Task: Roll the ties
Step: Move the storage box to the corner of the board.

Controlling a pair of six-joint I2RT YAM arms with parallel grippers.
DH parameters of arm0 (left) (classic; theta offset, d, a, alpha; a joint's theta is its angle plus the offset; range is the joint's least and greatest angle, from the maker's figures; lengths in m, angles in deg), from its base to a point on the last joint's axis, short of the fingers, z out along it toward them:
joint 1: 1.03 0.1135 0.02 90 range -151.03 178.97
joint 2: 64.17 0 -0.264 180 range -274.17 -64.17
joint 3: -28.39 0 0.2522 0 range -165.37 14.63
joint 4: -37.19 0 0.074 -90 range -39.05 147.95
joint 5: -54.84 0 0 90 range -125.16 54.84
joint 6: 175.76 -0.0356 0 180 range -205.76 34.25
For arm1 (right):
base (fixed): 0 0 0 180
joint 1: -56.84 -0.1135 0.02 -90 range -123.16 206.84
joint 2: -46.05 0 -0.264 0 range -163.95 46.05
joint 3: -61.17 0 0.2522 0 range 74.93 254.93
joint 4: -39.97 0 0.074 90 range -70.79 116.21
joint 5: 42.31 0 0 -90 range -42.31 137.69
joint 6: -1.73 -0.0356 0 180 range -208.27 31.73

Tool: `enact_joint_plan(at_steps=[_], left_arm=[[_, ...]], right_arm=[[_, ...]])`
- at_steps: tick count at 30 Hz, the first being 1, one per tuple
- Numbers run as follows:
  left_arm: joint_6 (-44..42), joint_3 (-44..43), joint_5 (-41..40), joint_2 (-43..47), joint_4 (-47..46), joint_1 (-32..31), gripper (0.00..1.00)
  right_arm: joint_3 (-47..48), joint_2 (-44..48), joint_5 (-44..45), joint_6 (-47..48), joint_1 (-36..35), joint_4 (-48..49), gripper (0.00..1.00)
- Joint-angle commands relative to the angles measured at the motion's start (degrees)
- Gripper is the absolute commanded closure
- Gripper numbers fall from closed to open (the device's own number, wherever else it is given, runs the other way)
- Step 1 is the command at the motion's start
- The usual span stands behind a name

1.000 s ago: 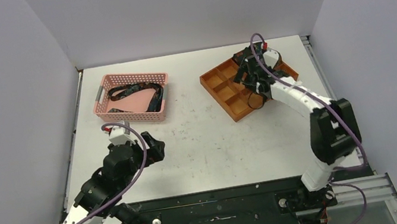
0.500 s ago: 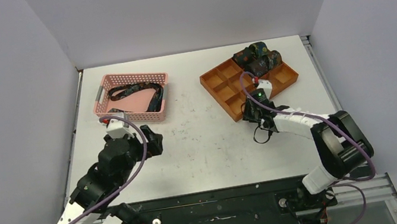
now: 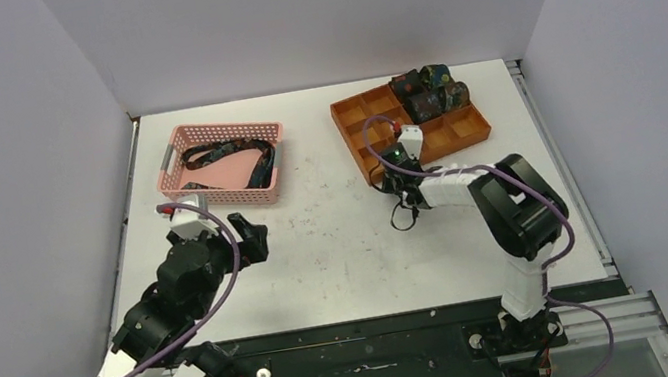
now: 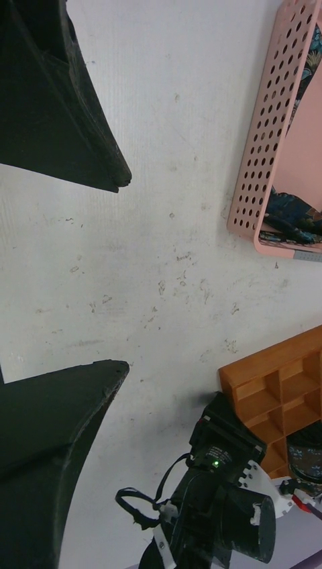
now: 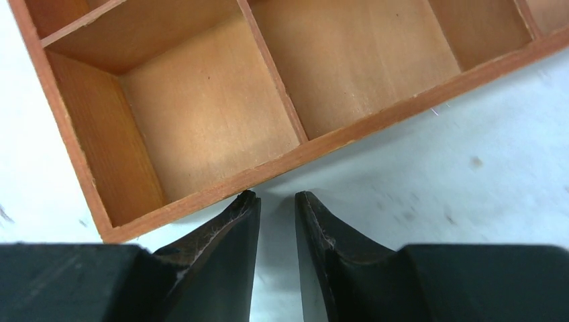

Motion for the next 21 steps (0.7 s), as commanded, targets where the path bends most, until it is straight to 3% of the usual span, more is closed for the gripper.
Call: enact_joint_plan(at_steps=[1,9,13,14,17,21], left_arm=[[0.28,0.59,-2.03,-0.09,-1.88,0.06,0.03],[0.88,1.27,-2.91,-0.79,-2.18,0.12,0.03],[0.41,1.15,-4.05,-1.46,-2.2,0.15,0.03],[0.04,1.06,-4.38,-1.58,-2.25,0.15,0.03],[-1.73,0.47,-5.75,-2.1,-2.82,0.18,0.03],[-2.64,-2.33,-6.12,-3.63,-4.56,0.28,0.04]], right_arm=[[8.99,-8.06,1.4,-0.73,-0.83,0.79,0.73],[26.63,-19.43,0.06,0.42,-1.54,-4.02,0.72],[27.94,-18.22,1.13,2.8,-2.2,-5.29,0.68],[25.83,-15.82,1.3,3.1,-2.65,-4.48,0.63],[13.62,-4.71,2.08,3.54,-4.75,1.89,0.31],[6.31,10.48,4.98,4.13,-7.1,-1.8,0.05]])
